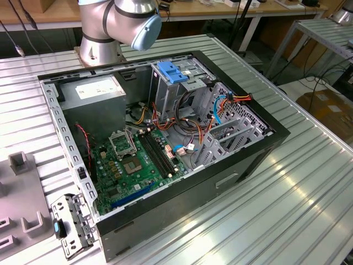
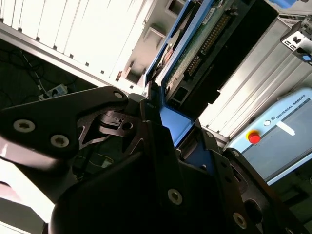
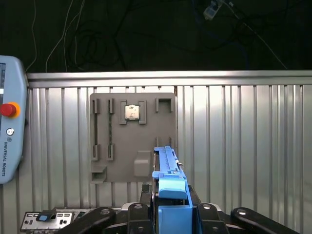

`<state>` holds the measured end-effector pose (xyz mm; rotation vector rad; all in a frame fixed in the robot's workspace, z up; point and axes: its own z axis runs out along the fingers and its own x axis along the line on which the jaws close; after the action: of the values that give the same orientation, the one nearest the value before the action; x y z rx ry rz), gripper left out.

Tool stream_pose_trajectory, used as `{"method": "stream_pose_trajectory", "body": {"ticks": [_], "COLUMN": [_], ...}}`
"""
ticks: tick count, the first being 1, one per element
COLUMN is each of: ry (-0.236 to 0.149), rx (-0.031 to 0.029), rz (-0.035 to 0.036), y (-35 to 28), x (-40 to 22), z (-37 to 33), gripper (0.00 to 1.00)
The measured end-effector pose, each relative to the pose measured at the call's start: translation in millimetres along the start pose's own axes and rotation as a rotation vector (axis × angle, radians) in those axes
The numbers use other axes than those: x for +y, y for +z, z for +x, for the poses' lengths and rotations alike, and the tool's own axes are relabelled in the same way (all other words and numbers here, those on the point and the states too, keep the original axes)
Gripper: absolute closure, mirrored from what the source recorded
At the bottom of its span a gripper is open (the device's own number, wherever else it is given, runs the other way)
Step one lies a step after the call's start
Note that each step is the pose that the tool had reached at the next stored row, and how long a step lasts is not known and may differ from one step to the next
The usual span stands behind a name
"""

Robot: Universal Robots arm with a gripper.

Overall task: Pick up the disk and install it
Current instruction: 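Pick up the disk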

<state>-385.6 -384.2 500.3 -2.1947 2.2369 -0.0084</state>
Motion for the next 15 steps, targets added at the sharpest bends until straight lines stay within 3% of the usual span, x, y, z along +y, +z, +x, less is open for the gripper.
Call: {"method": "stream_pose_trajectory", "body": {"ticks": [3, 6, 12, 15], "ry": [0.000, 0.000, 0.000, 0.000], "rx": [0.0001, 0.0000, 0.0000, 0.0000], "rz": [-0.0002, -0.0002, -0.0003, -0.0004], "y": [0.0, 0.2, 0.2, 0.3], "x": [-6.9, -18.2, -31.3, -41.9], "z": [0.1, 0.2, 0.2, 0.3], "gripper": [0.63, 0.63, 0.63, 0.63]}}
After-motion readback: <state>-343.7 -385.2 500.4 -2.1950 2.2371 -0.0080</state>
